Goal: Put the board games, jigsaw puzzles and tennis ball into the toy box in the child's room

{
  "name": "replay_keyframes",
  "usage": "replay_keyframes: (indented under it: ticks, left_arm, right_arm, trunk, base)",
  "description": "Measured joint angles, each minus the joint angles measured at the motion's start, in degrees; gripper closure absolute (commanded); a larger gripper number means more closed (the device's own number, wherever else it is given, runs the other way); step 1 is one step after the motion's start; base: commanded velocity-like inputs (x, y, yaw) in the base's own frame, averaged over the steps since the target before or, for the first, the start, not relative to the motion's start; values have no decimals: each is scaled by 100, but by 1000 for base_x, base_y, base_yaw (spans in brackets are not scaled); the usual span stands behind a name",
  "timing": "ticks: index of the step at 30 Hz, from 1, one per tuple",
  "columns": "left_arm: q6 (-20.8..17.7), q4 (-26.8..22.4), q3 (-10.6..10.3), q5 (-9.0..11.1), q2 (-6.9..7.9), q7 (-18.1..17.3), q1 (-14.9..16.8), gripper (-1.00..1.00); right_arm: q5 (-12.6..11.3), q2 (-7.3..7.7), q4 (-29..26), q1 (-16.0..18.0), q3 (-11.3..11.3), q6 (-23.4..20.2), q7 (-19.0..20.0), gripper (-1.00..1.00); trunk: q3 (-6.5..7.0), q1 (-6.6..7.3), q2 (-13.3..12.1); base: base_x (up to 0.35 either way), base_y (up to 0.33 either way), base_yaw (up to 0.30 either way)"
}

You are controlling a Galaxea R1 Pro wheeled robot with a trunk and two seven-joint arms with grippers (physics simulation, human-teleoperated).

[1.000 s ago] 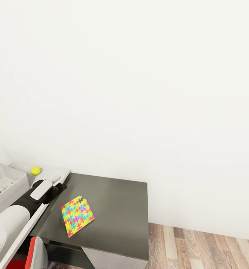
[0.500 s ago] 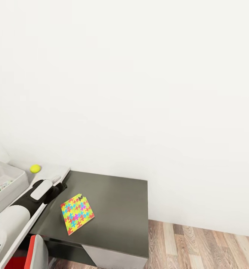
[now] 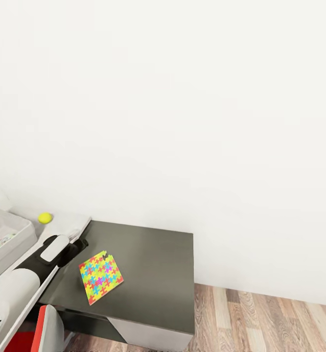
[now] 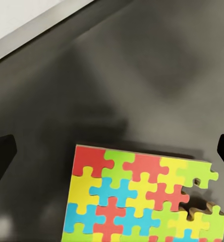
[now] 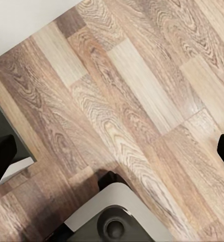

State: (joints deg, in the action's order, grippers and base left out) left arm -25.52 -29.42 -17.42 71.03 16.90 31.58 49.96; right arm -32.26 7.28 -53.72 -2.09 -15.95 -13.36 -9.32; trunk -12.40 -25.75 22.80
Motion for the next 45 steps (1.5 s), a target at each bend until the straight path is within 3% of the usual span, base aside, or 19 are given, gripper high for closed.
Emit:
replay_keyframes:
  ticks: [17,28,45]
  left_arm:
    - [0,-11,-1,3,-2,-14,0,-100]
    - [-11,-25,-23,-7,-2,-523,0,-100]
    - [-22,-25,-36,-9,5,-623,0,-100]
  right_arm:
    - [6,0,2,0,0,0,0,-100]
    - [6,0,3,0,0,0,0,-100]
    - [9,0,3,0,0,0,0,-100]
  trunk:
    - [-158,0,0]
    - [-261,0,0]
    - [-419,0,1]
  base:
    - [0,0,0]
    - [0,0,0]
    - [0,-14,0]
